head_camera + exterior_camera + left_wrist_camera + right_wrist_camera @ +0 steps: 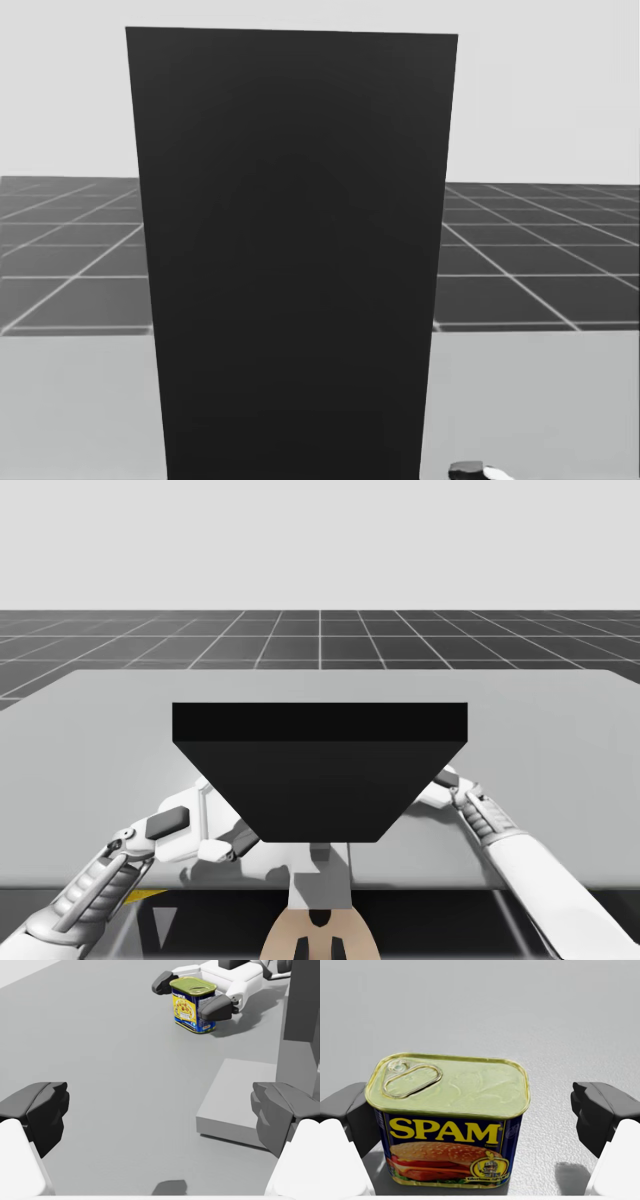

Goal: Reach around the screen and pick up the object behind it.

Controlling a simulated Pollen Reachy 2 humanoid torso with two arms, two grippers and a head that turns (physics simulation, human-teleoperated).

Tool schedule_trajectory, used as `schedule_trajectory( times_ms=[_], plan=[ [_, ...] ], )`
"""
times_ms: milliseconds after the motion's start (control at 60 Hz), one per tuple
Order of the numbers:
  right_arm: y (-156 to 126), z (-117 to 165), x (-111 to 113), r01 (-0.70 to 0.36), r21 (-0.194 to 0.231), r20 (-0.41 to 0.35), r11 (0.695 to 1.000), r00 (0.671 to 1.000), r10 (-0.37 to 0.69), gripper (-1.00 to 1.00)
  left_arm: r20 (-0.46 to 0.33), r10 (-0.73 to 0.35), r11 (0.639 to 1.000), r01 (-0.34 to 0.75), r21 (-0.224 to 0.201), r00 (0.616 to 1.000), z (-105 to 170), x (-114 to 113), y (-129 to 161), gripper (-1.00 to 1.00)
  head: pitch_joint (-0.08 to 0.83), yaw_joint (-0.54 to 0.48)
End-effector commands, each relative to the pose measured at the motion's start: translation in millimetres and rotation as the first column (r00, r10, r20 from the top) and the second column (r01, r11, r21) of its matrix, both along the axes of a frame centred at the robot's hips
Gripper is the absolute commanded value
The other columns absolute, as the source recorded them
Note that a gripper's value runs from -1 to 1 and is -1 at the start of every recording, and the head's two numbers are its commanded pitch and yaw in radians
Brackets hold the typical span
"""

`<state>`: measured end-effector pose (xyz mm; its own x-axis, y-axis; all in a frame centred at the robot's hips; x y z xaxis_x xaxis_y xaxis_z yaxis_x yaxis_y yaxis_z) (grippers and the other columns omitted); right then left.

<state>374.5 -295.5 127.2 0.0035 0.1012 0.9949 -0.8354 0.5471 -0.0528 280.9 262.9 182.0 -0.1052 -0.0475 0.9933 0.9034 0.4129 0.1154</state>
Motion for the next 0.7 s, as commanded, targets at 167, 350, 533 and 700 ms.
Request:
schedule_trajectory(
  times_ms=[167, 350, 533, 700],
  plan=[
    [17, -19, 2, 0.046, 0.022, 0.076, 0.999, 0.996, -0.048, 1.0, 0.013, 0.0, 1.0, -0.001, 0.011, 1.0, -1, -1, 0, -1.0, 0.107, -0.05],
    [11, -16, -4, 0.046, 0.025, 0.08, 0.999, 0.996, -0.047, 1.0, 0.019, 0.004, 1.0, -0.005, 0.018, 1.0, -1, -1, -1, -1.0, 0.103, -0.05],
    [-24, -1, -21, 0.089, 0.027, 0.11, 0.996, 0.99, -0.091, 1.0, 0.02, 0.009, 1.0, -0.01, 0.016, 1.0, -1, 0, 0, -1.0, 0.107, -0.05],
    [-75, 10, -42, 0.179, 0.037, 0.131, 0.983, 0.974, -0.183, 1.0, 0.021, 0.012, 1.0, -0.012, 0.019, 1.0, -1, 0, 0, -1.0, 0.104, -0.05]
  ],
)
